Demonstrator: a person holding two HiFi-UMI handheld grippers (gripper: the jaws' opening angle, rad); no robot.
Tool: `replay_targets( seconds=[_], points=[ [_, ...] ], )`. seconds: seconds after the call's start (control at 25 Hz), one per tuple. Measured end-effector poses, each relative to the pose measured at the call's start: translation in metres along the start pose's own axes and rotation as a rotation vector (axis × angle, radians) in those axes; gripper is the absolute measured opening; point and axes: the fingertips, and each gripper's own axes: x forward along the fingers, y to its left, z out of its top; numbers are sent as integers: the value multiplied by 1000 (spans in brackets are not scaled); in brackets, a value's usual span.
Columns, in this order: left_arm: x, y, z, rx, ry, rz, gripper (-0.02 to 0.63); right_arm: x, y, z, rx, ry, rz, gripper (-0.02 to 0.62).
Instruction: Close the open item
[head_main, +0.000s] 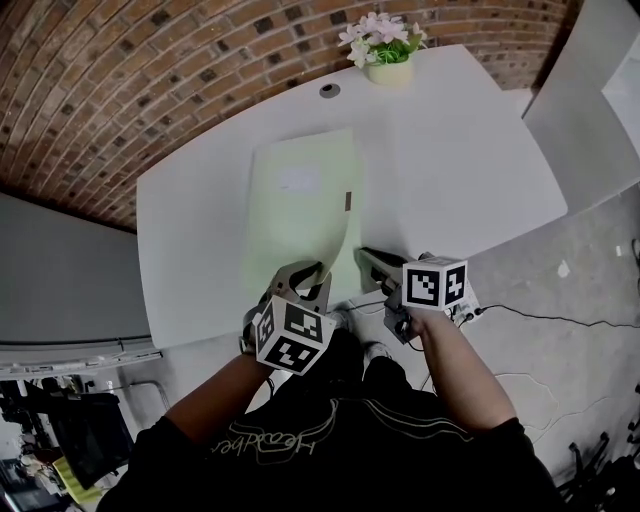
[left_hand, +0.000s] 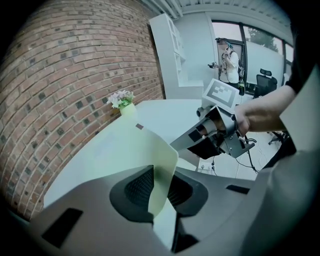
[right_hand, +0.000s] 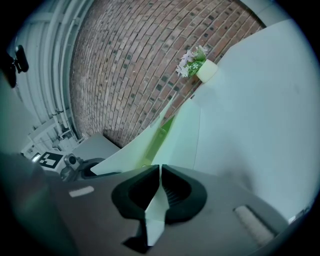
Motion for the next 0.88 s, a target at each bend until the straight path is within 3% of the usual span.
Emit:
replay_targets(
  seconds=[0.88],
  points=[
    [20, -10, -10, 49, 85, -30, 44, -1, 1, -1, 28, -24, 11, 21]
  ],
)
